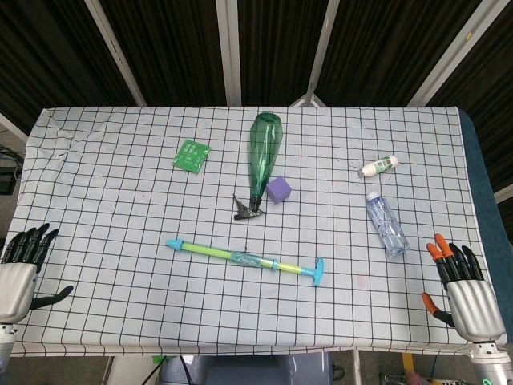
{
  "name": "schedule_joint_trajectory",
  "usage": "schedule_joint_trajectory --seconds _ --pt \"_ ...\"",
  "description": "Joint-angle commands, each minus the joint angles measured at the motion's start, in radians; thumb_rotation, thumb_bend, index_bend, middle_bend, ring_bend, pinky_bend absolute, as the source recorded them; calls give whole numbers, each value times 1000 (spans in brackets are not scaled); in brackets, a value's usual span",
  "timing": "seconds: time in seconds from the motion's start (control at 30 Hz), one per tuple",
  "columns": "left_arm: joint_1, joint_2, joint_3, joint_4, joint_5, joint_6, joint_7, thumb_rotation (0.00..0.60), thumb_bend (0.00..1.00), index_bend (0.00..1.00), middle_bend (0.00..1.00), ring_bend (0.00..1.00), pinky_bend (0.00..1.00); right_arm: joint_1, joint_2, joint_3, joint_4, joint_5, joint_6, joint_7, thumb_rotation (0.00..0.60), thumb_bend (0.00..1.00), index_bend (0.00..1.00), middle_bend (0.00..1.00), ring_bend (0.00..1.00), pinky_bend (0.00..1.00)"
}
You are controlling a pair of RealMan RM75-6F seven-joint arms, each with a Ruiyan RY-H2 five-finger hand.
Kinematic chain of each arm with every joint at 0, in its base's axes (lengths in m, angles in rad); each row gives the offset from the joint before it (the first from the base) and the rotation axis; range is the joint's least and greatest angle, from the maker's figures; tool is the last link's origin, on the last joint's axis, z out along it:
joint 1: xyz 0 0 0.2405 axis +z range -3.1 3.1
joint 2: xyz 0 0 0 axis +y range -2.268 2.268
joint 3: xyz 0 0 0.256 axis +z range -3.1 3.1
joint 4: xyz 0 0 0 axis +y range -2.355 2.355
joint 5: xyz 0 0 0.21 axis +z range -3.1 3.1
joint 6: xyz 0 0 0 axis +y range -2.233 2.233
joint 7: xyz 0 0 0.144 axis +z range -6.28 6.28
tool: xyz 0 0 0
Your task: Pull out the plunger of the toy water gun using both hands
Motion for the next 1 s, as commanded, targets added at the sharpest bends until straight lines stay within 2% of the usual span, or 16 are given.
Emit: schedule_joint_trajectory --seconds 0.03,1.0 --pt "0 1 0 -1 -1 0 -1 600 40 0 0 0 0 -1 1 0 -1 2 -2 -4 600 346 0 0 0 0" --pt "-1 4 5 -6 4 -5 7 600 39 0 0 0 0 1 3 -24 5 -46 5 56 600 346 0 0 0 0"
